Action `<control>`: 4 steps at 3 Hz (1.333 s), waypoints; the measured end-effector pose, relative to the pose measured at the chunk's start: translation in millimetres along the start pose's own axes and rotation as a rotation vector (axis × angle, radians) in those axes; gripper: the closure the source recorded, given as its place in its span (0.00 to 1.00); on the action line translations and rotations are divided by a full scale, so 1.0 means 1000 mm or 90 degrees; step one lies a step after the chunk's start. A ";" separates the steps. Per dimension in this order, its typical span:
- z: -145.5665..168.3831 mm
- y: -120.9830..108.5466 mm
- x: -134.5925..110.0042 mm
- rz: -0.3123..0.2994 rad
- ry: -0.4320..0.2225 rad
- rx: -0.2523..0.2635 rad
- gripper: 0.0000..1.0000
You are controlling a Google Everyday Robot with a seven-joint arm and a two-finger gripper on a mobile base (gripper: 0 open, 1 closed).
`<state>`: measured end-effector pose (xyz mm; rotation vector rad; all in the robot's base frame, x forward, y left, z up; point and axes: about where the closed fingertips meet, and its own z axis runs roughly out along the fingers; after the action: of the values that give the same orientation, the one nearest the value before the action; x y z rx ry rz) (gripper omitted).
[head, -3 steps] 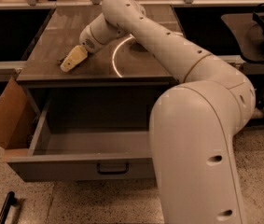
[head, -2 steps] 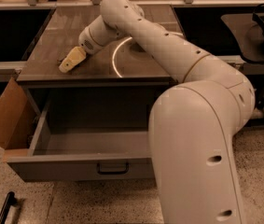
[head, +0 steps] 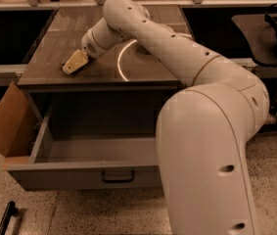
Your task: Place rxbar blueberry into top drawer
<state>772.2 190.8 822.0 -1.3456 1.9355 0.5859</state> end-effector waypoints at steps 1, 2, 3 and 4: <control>-0.001 0.001 0.000 -0.002 -0.008 -0.006 0.65; -0.003 0.001 -0.001 -0.003 -0.012 -0.007 0.89; -0.024 0.010 -0.019 -0.044 -0.059 -0.027 1.00; -0.063 0.033 -0.048 -0.127 -0.124 -0.076 1.00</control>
Offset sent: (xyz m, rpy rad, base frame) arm -0.0167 -0.0018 0.0498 0.1310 -0.0954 0.1357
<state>734.2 187.9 898.3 -1.4779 1.6100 0.7147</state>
